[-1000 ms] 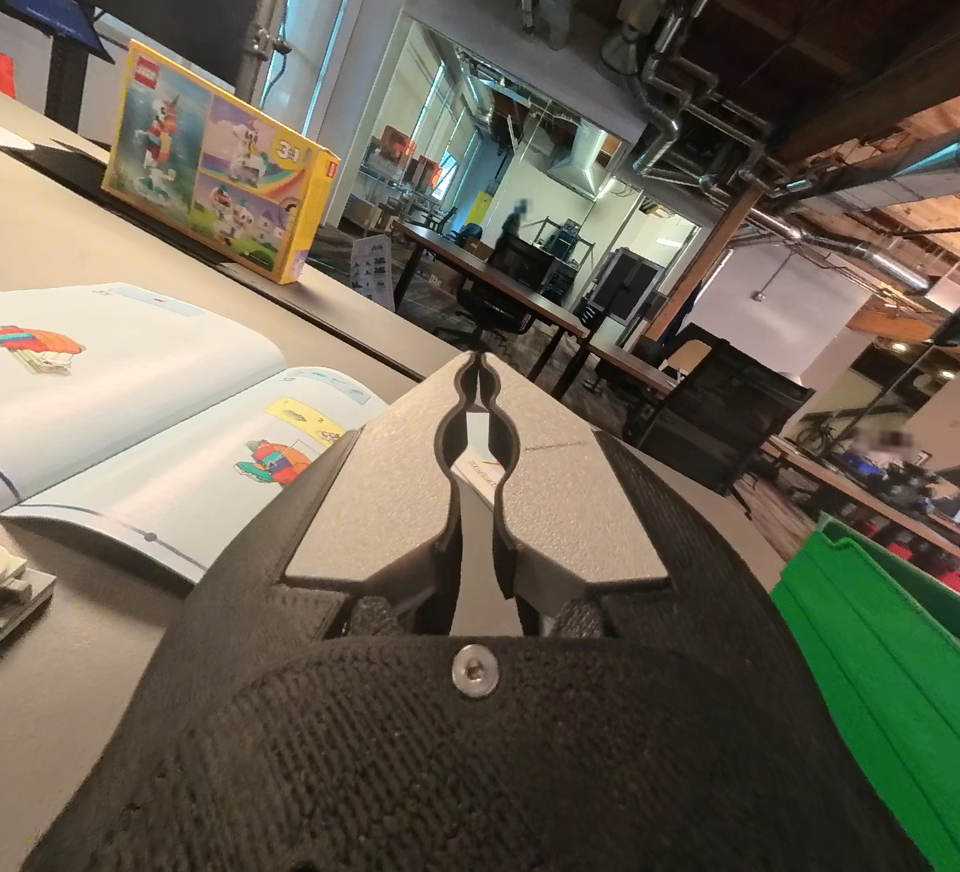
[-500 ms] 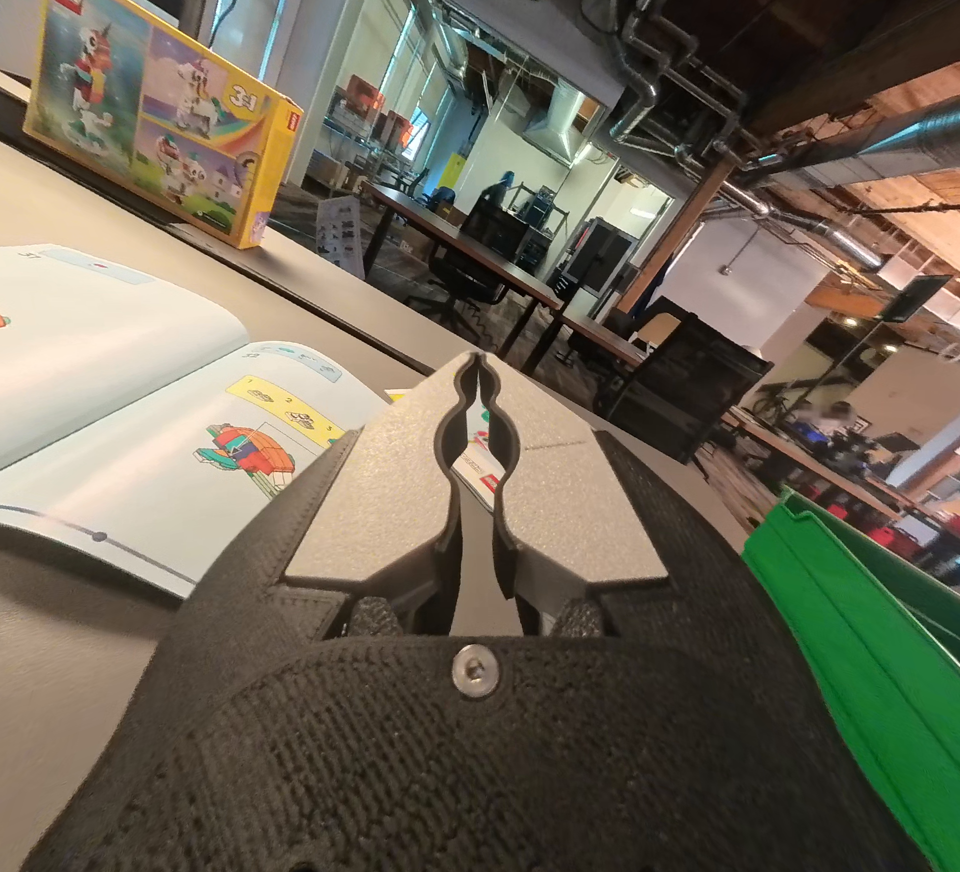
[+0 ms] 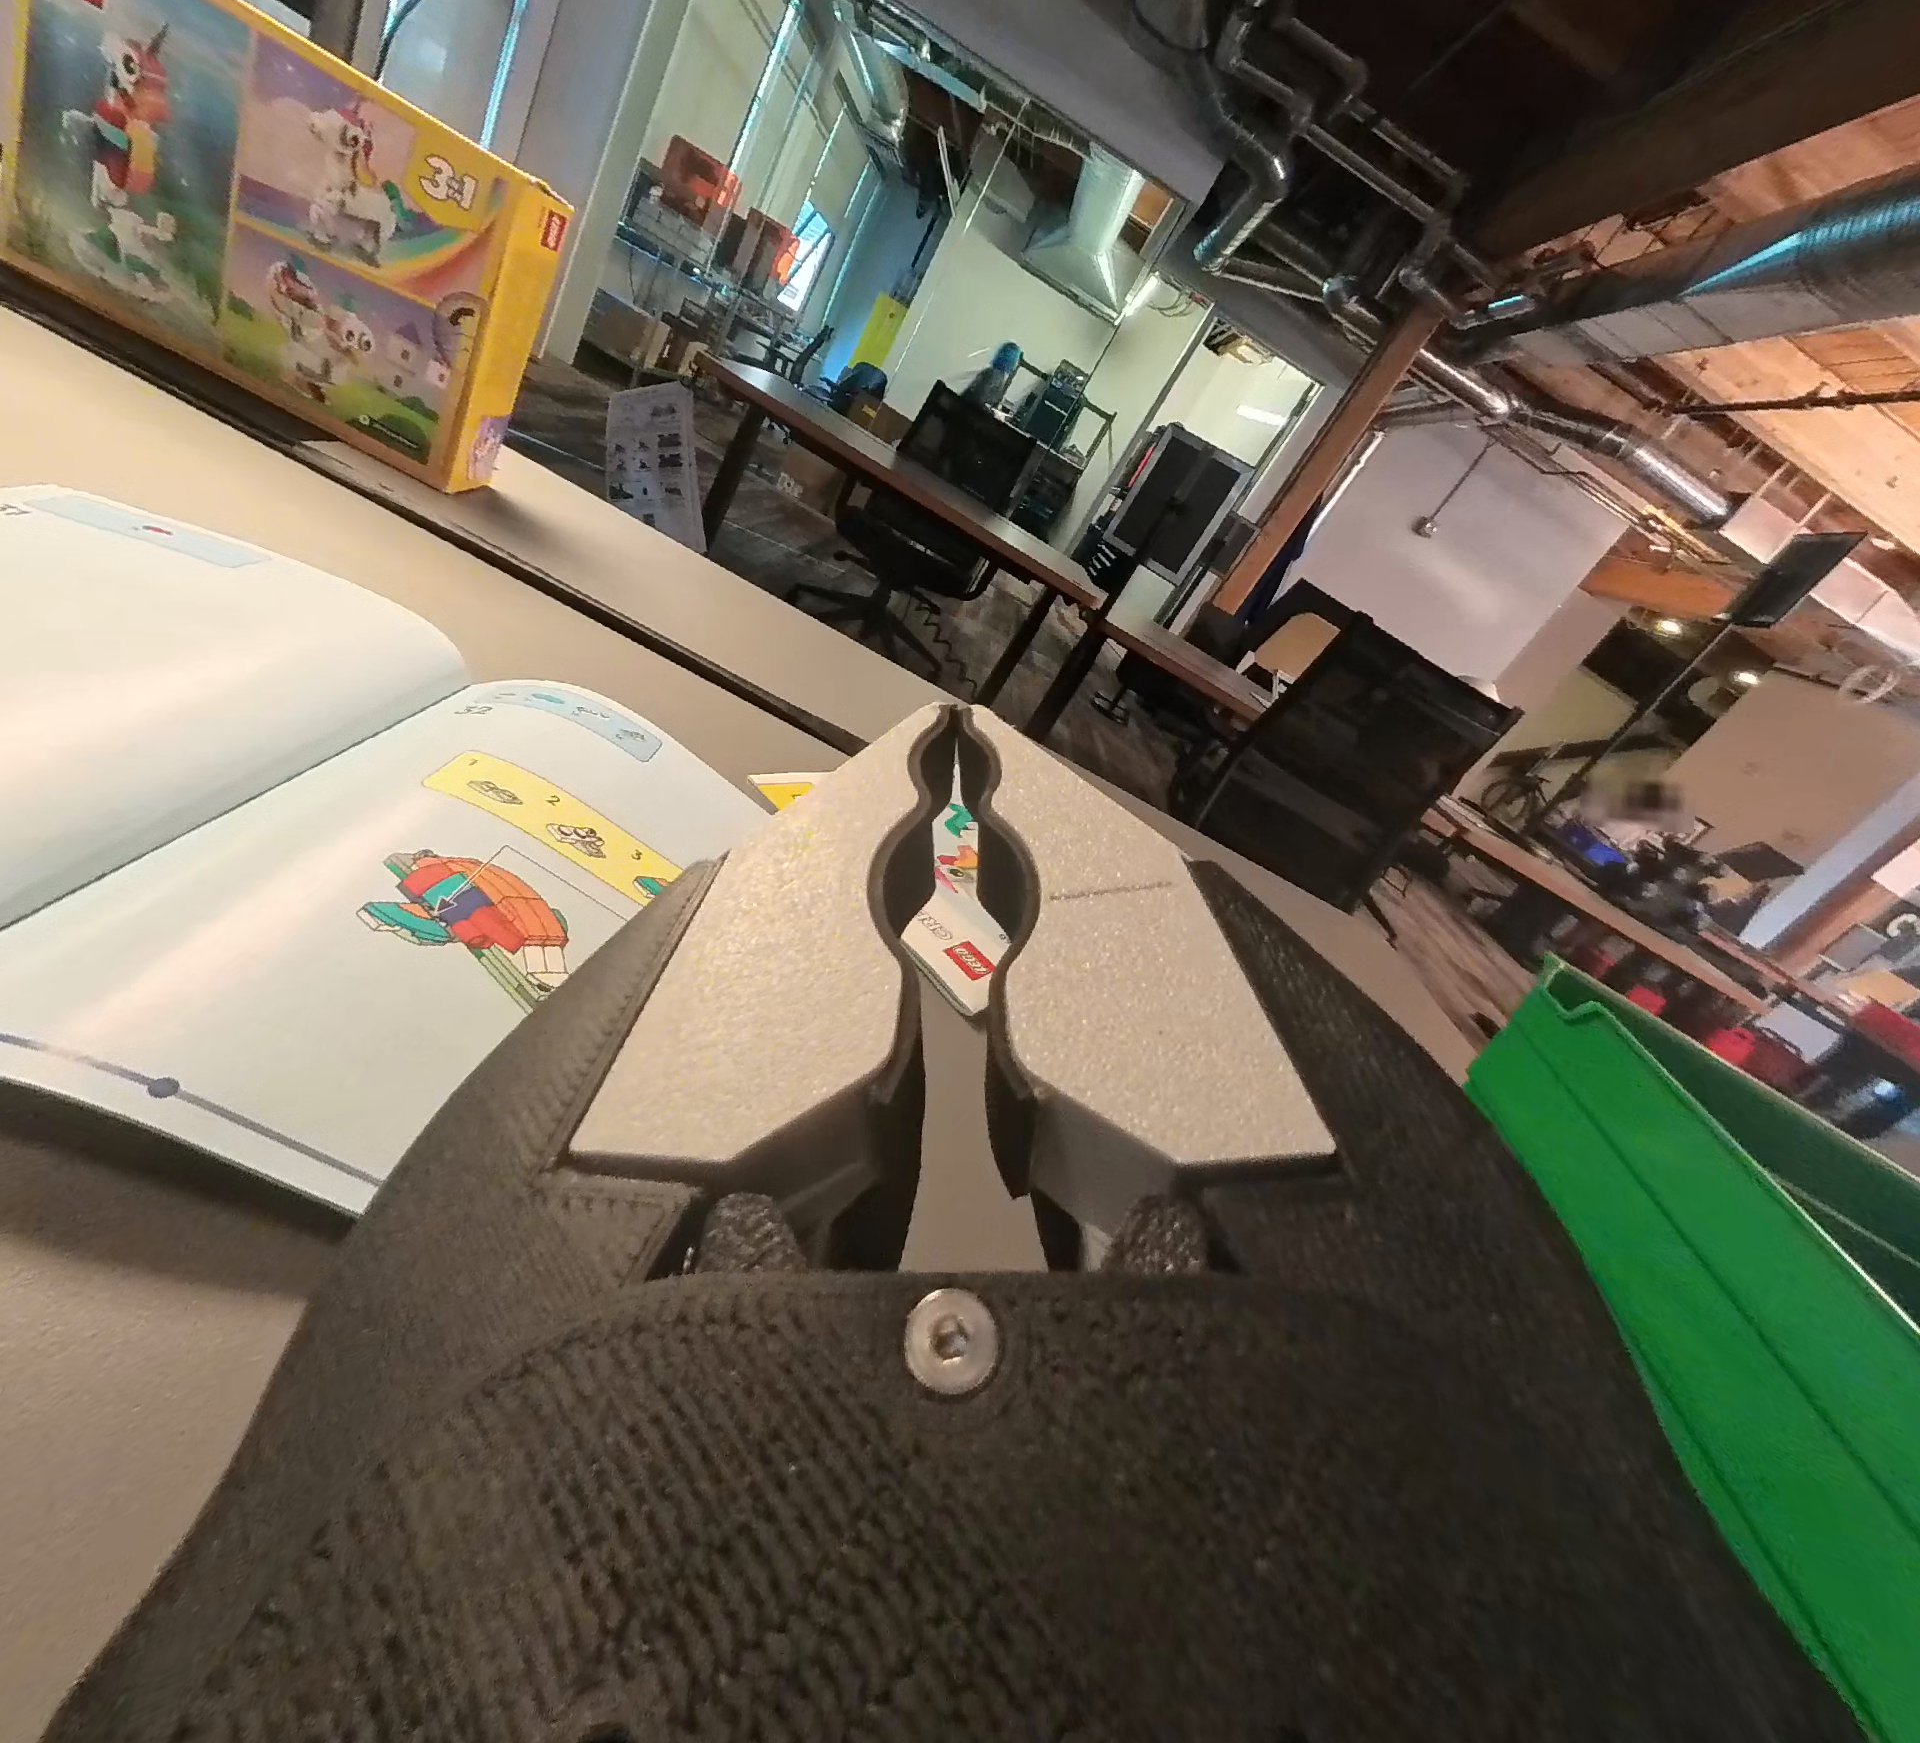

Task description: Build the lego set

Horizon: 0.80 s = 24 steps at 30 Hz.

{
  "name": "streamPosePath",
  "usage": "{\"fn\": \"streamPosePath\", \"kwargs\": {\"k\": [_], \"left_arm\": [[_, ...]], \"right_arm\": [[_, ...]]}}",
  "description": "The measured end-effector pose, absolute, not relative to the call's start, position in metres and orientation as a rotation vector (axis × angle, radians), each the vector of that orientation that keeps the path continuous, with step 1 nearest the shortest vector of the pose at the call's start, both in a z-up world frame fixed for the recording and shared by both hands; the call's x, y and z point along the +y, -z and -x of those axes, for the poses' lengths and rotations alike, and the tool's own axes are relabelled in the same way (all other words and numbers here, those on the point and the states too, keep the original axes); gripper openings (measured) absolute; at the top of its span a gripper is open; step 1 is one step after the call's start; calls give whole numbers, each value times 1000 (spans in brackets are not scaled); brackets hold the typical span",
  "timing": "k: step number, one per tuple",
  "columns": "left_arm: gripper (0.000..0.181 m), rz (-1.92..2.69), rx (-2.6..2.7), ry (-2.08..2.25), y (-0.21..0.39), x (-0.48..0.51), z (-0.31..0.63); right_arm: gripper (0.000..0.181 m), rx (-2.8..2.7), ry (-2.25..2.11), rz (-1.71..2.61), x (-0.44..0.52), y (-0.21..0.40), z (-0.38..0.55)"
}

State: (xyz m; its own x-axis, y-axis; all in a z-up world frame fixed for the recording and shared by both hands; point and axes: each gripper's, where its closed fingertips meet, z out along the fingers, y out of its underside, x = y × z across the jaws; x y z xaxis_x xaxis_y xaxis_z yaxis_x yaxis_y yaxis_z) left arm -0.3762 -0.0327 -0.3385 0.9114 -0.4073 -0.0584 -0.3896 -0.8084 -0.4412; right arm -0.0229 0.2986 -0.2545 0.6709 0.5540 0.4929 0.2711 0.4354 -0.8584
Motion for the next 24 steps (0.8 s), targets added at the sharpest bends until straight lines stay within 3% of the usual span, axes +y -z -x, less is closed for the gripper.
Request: {"fn": "streamPosePath", "kwargs": {"k": [24], "left_arm": [[16, 2770, 729, 109, 364, -24, 383]], "right_arm": [[0, -825, -238, 1137, 299, 250, 19]]}}
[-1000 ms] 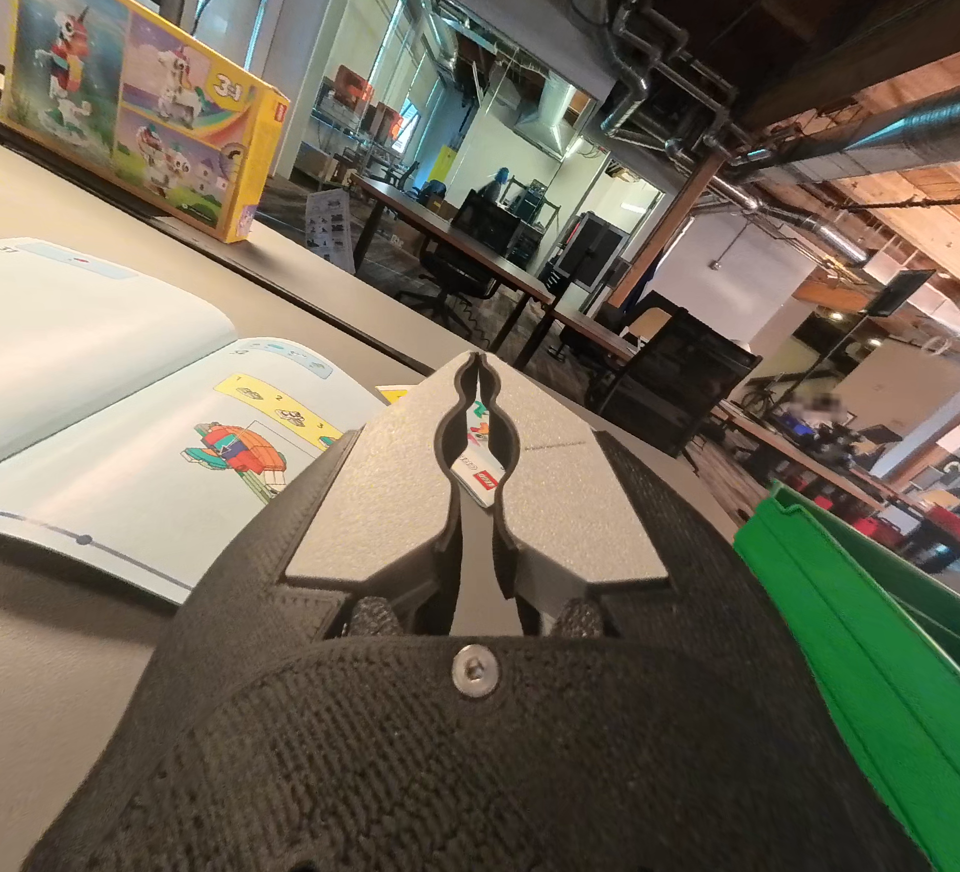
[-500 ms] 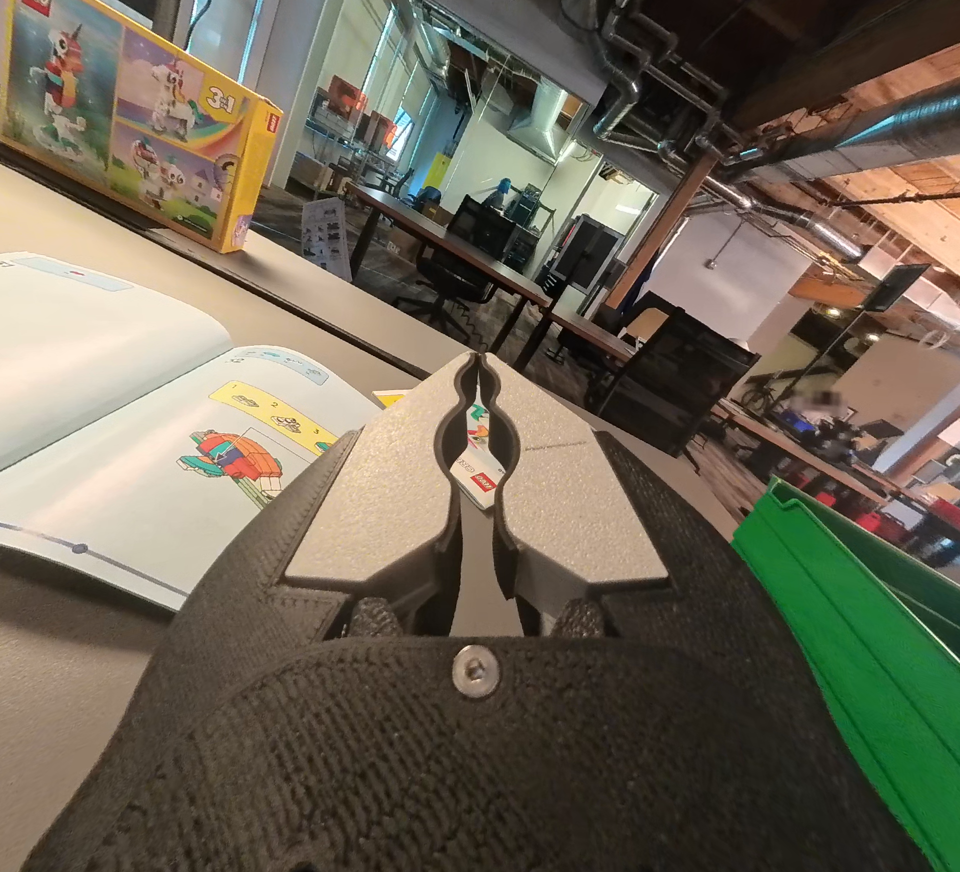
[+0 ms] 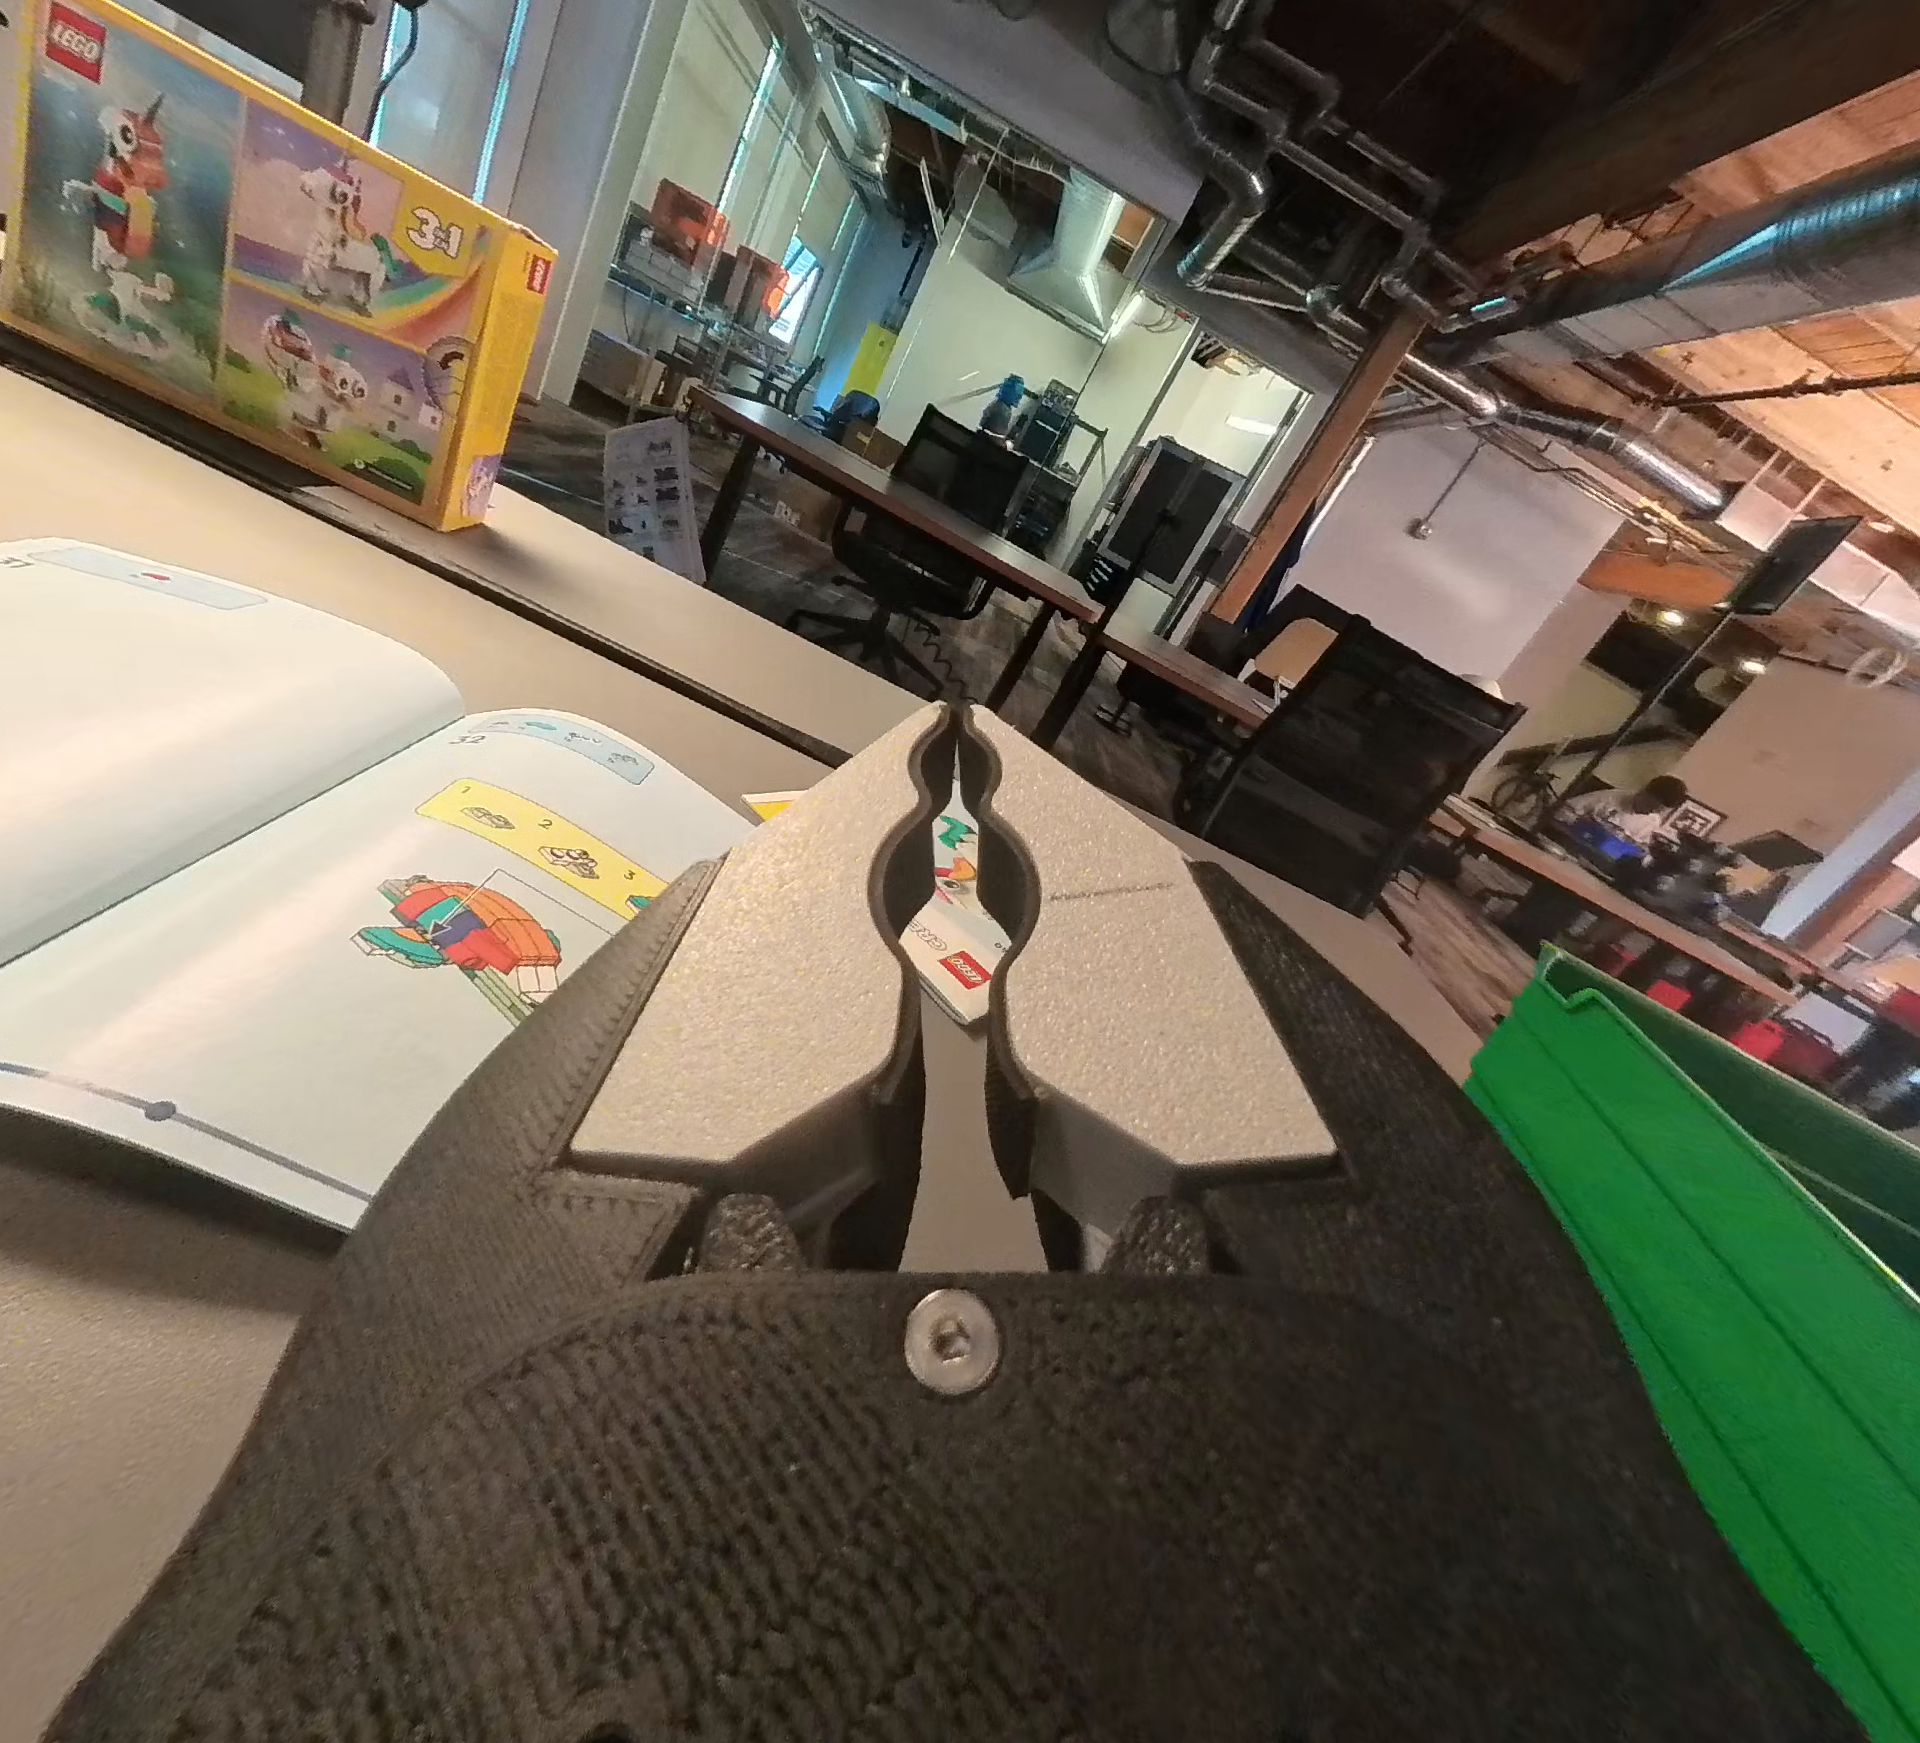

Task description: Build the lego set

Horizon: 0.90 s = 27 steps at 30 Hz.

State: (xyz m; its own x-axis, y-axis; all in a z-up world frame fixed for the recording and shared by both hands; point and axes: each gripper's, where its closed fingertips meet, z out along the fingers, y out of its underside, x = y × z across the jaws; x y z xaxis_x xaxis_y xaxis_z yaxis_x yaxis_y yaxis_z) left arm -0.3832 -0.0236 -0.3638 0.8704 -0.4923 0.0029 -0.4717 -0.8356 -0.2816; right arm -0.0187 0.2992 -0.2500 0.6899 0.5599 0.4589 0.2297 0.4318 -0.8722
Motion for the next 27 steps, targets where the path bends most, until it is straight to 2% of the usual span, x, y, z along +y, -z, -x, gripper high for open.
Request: {"fn": "streamPosePath", "kwargs": {"k": [9, 13, 19, 23, 27], "left_arm": [[5, 2653, 710, 32, 347, -26, 386], [5, 2338, 636, -17, 279, -24, 361], [4, 1987, 745, -95, 186, -42, 256], [5, 2042, 680, 1, 189, -41, 182], [5, 2146, 674, -42, 238, -25, 137]], "right_arm": [[0, -821, -259, 1132, 298, 249, 19], [0, -825, -264, 1130, 297, 249, 19], [0, -798, -284, 1133, 298, 246, 16], [0, -805, -281, 1131, 297, 247, 17], [0, -798, -284, 1132, 297, 246, 16]]}}
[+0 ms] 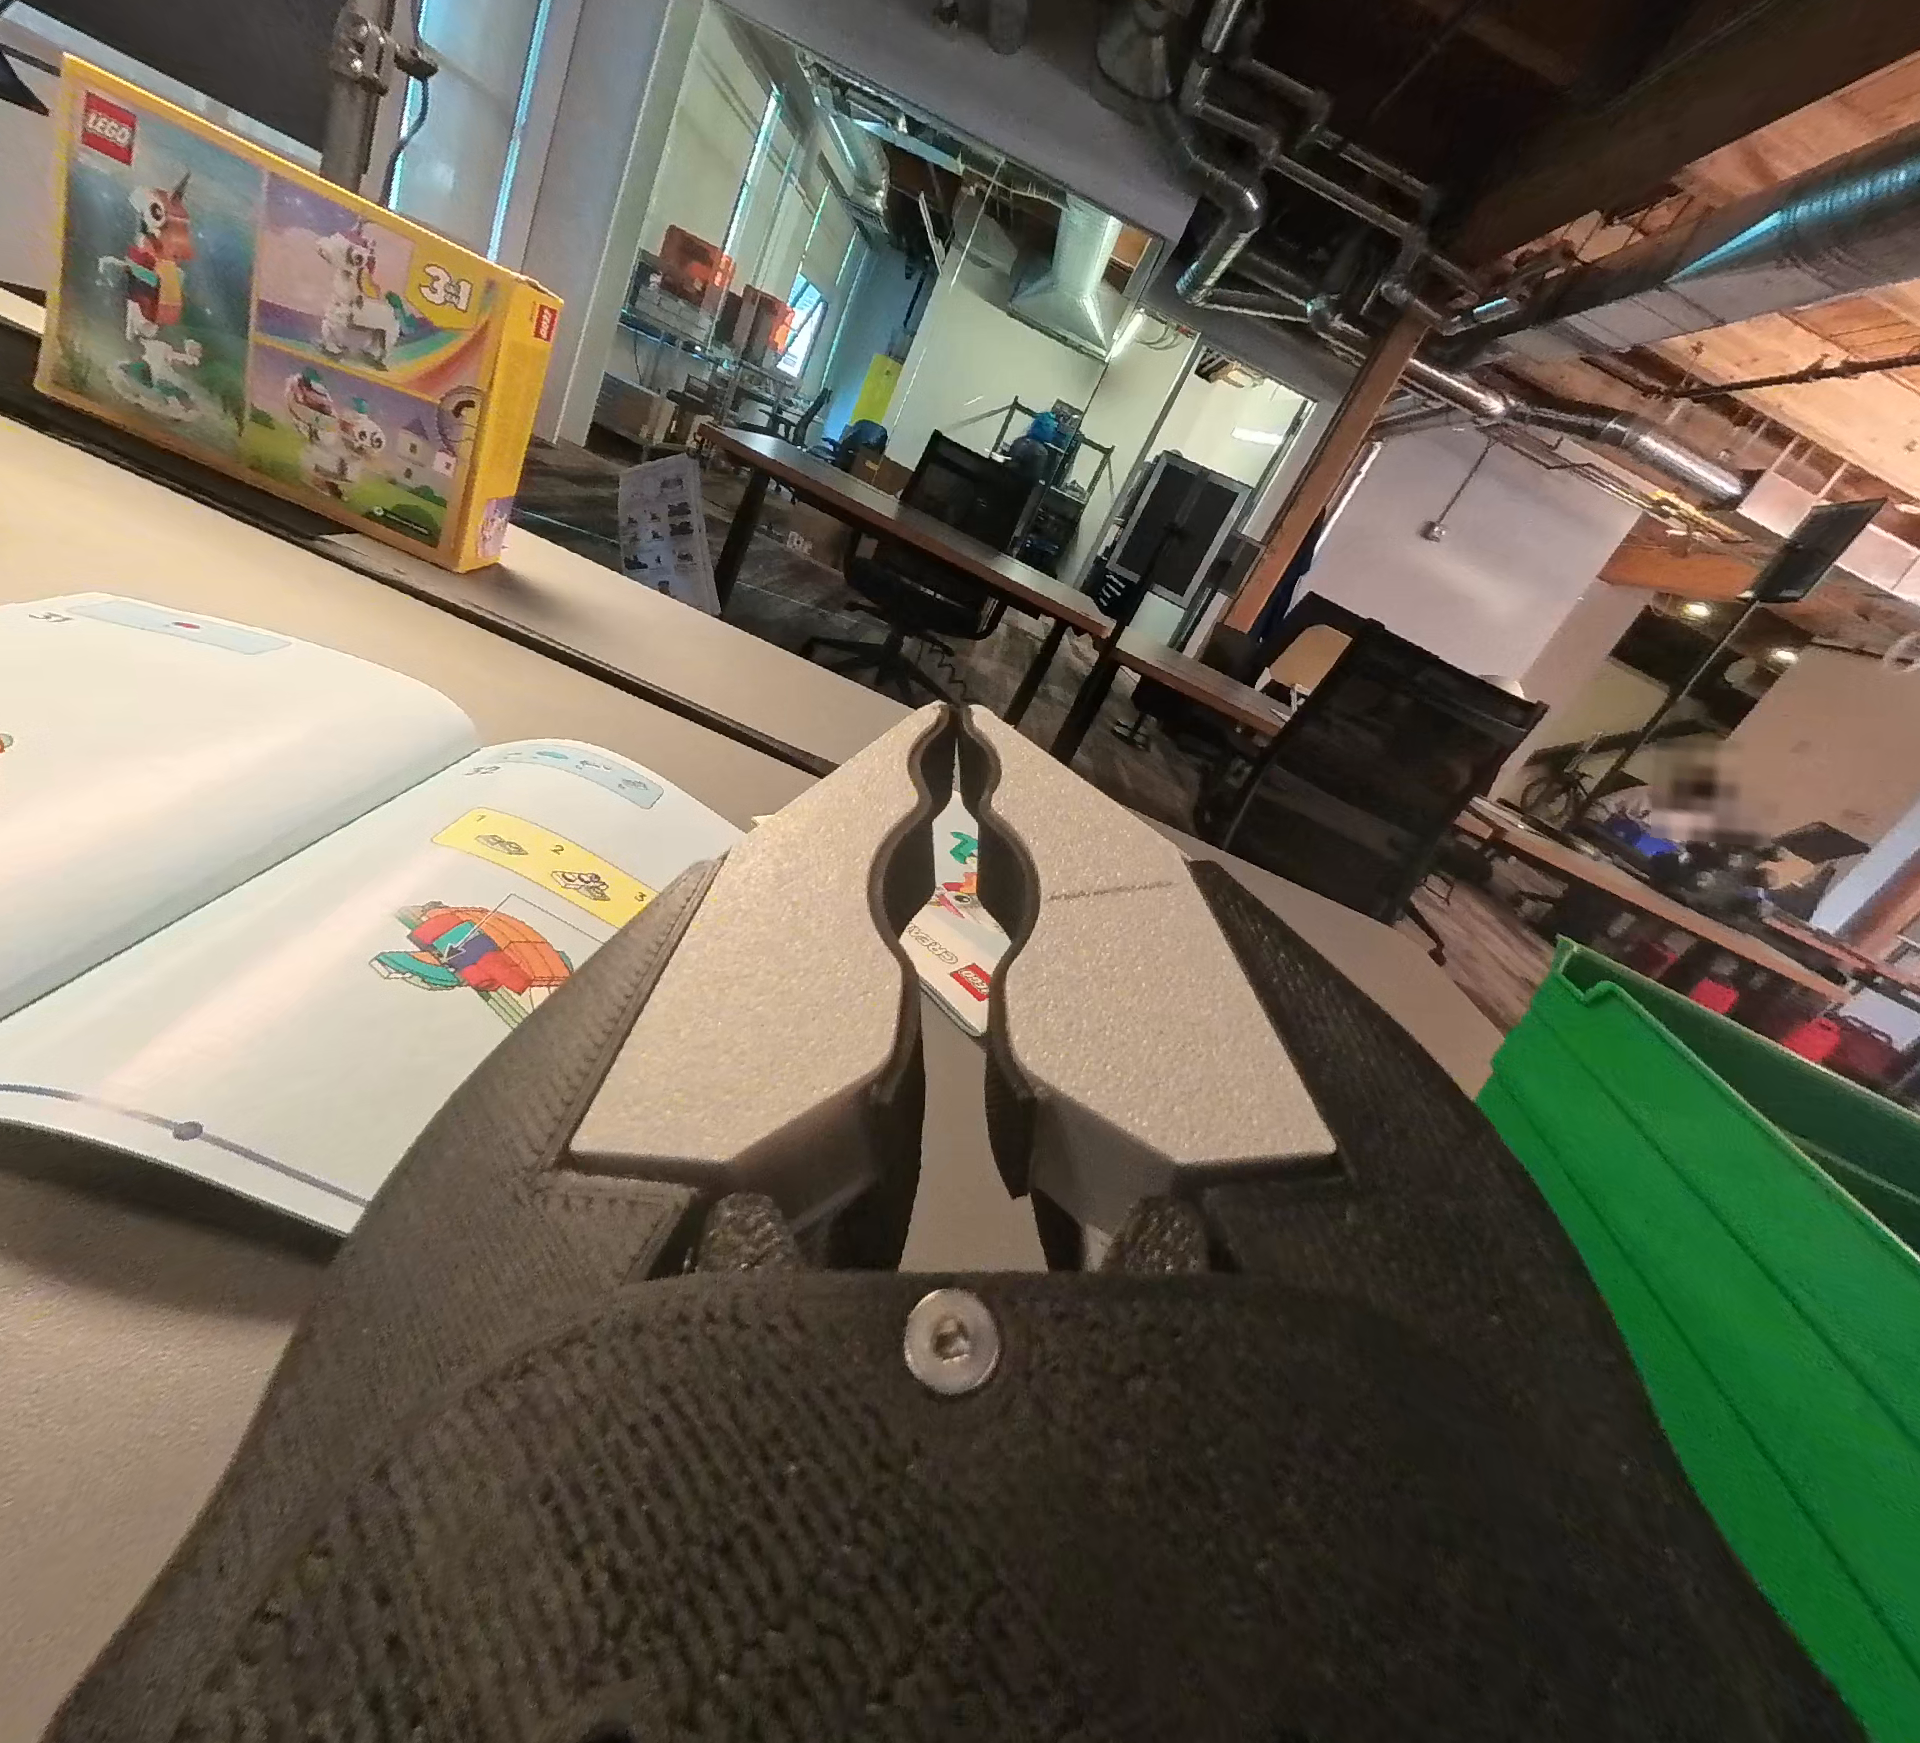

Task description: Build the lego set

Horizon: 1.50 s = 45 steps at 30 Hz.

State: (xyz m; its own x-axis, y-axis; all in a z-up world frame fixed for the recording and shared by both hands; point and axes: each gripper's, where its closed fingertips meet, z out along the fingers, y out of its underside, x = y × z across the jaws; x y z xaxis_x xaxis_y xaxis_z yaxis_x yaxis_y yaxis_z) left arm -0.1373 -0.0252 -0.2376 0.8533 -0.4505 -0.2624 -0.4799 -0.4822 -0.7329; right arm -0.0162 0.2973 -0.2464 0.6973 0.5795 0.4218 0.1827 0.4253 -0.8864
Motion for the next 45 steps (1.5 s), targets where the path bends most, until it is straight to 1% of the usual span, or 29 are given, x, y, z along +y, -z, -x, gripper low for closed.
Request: {"fn": "streamPosePath", "kwargs": {"k": [2, 6, 11, 12, 14, 15, 18, 21, 26, 28, 30, 32, 35, 37, 45], "left_arm": [[5, 2221, 672, 6, 271, -18, 126], [6, 2364, 661, 244, 329, -13, 114], [7, 2434, 636, 248, 352, -7, 118], [16, 2441, 636, 231, 354, -6, 118], [41, 2478, 628, 251, 358, -7, 116], [46, 2487, 623, 279, 359, -8, 114], [45, 2466, 604, 331, 354, -9, 111], [43, 2380, 570, 356, 328, -12, 111], [36, 2163, 403, 386, 254, -28, 140], [29, 2059, 313, 342, 221, -39, 165], [17, 1910, 231, 219, 184, -51, 199], [13, 1844, 135, 30, 163, -65, 243], [12, 1926, 24, -198, 167, -86, 303], [2, 1931, 9, -289, 169, -93, 328], [0, 2043, -4, -329, 210, -94, 360]], "right_arm": [[0, -794, -286, 1132, 297, 246, 16], [0, -798, -289, 1129, 297, 246, 16], [0, -807, -300, 1122, 295, 246, 18], [0, -809, -301, 1121, 295, 246, 18], [0, -813, -302, 1119, 295, 246, 18], [0, -816, -302, 1118, 295, 246, 19], [0, -819, -303, 1116, 294, 246, 19], [0, -813, -306, 1117, 294, 246, 18], [0, -800, -306, 1120, 296, 245, 16], [0, -794, -309, 1122, 296, 245, 16], [0, -796, -308, 1121, 296, 245, 16], [0, -799, -305, 1120, 295, 245, 16], [0, -800, -302, 1120, 295, 245, 16], [0, -804, -300, 1119, 295, 246, 17], [0, -821, -286, 1117, 294, 247, 19]]}}
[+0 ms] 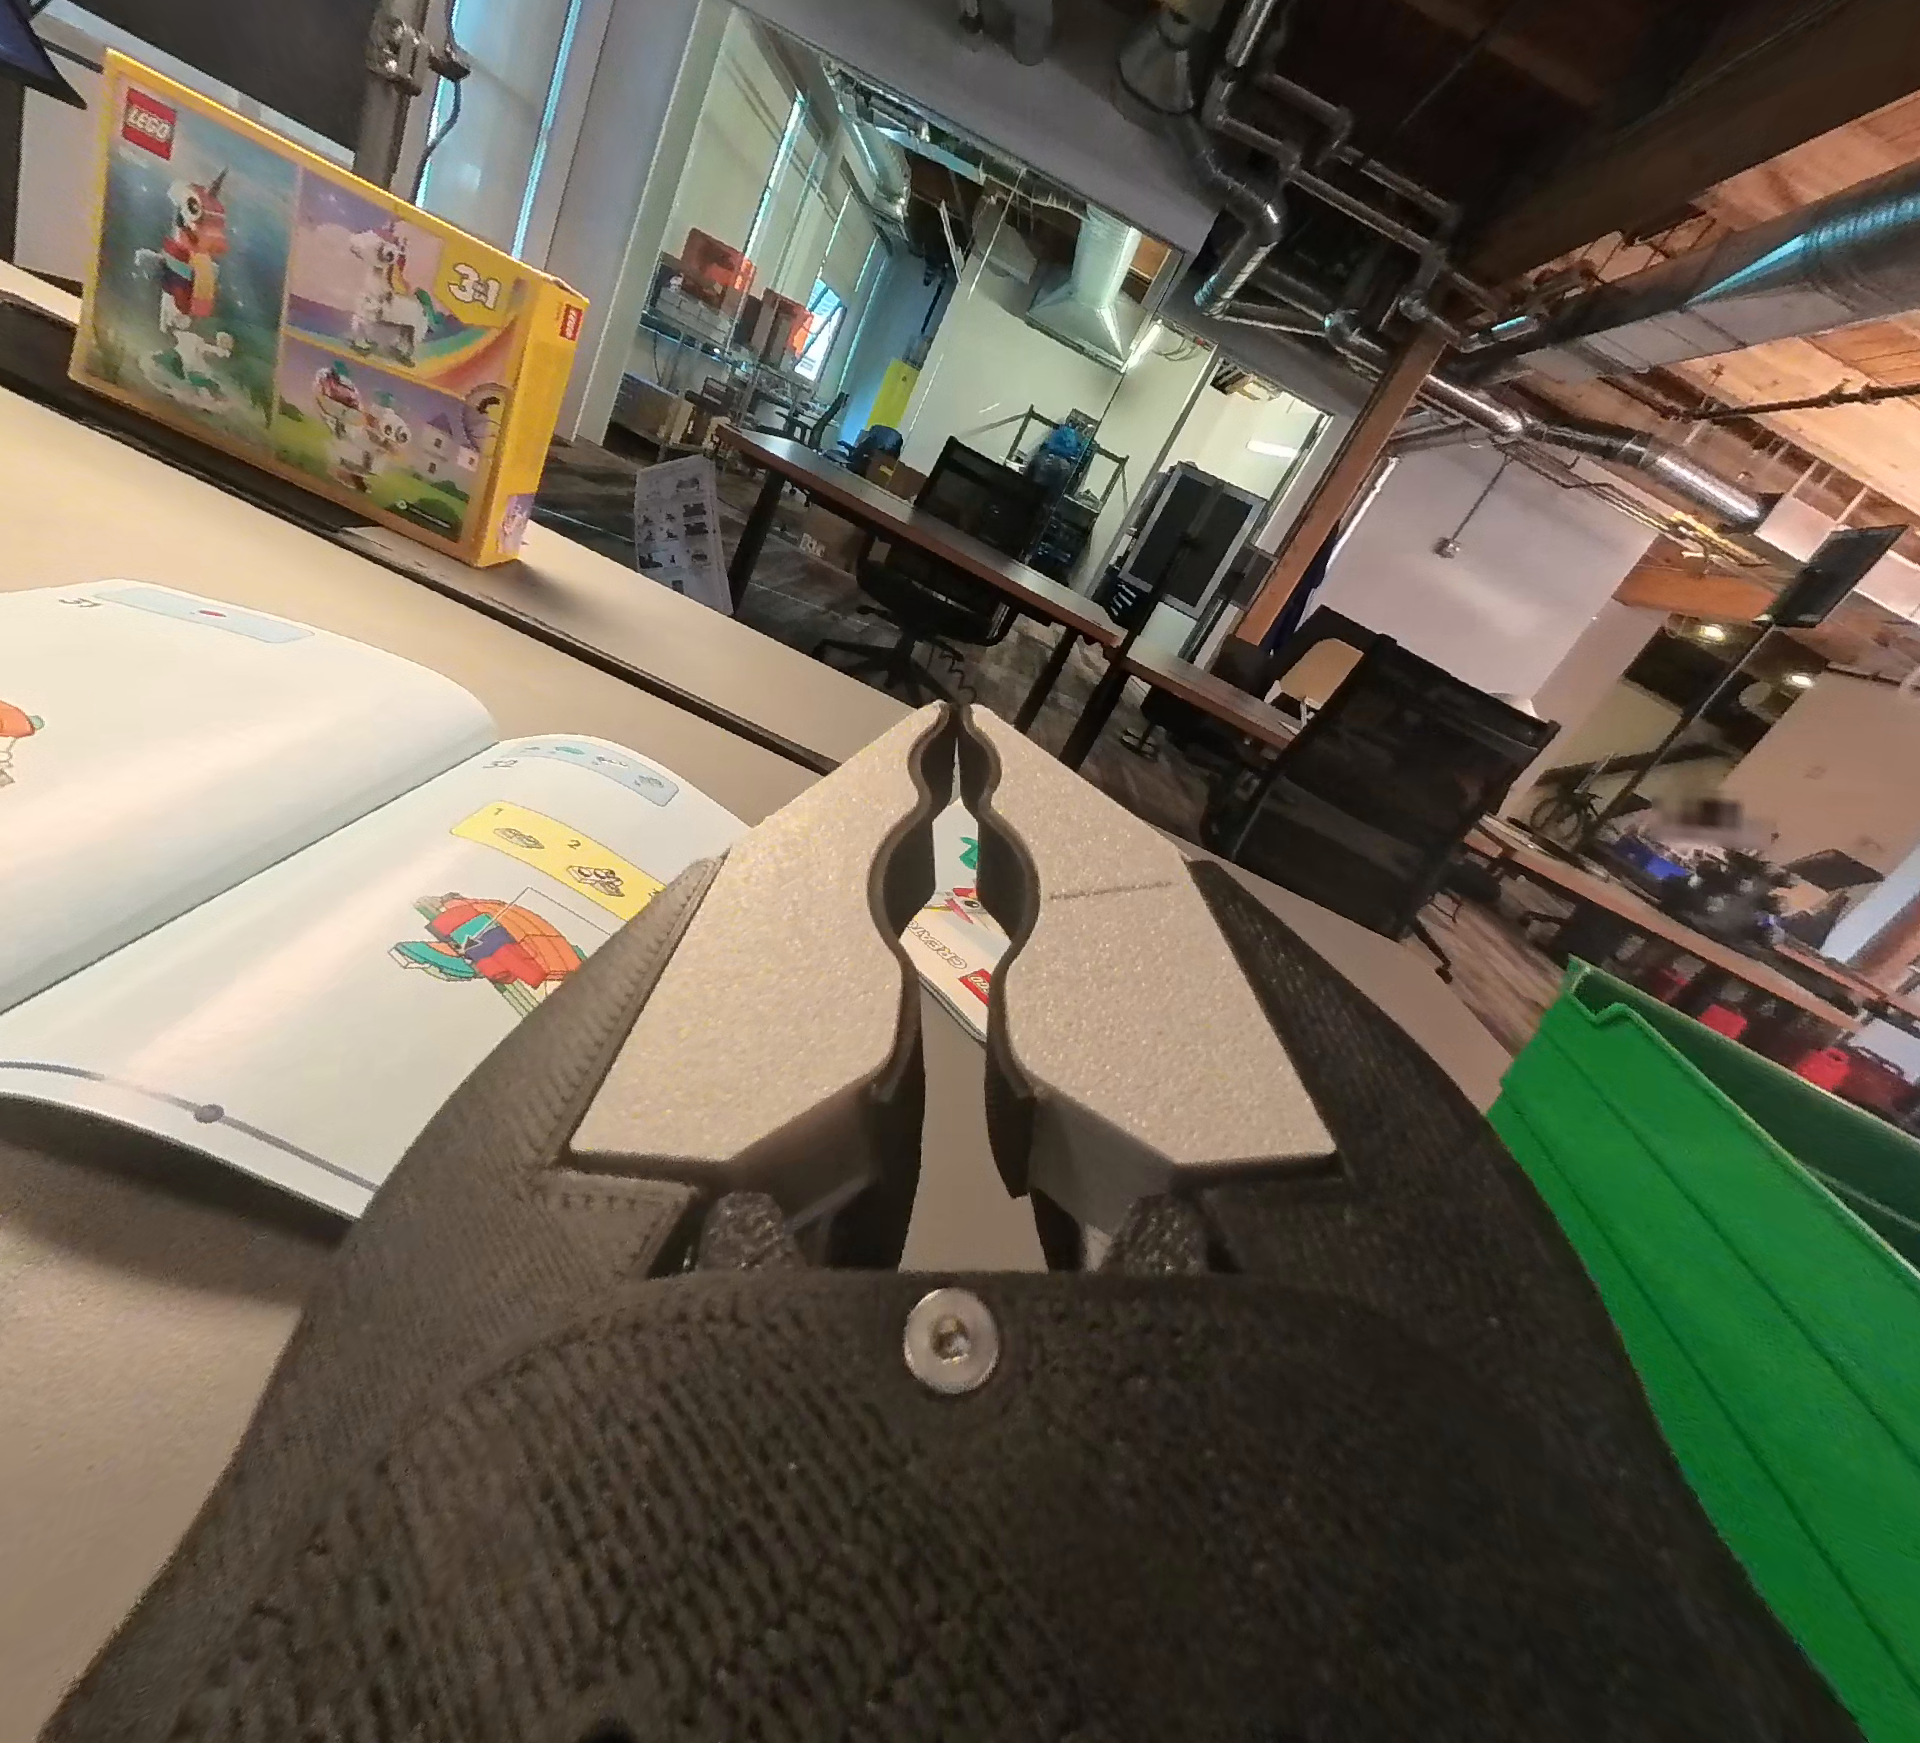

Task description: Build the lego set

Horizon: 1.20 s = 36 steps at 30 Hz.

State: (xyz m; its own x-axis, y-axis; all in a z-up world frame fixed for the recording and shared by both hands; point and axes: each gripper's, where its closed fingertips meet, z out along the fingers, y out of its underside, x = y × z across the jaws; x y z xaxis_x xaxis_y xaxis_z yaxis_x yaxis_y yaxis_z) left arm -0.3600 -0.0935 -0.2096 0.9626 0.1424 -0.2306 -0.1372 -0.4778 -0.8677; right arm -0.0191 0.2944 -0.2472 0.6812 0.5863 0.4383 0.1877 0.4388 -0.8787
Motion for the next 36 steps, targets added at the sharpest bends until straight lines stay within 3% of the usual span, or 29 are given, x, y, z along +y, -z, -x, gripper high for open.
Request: {"fn": "streamPosePath", "kwargs": {"k": [36], "left_arm": [[4, 2387, -50, -99, 294, -130, 371]], "right_arm": [[0, -818, -242, 1129, 298, 249, 18]]}}
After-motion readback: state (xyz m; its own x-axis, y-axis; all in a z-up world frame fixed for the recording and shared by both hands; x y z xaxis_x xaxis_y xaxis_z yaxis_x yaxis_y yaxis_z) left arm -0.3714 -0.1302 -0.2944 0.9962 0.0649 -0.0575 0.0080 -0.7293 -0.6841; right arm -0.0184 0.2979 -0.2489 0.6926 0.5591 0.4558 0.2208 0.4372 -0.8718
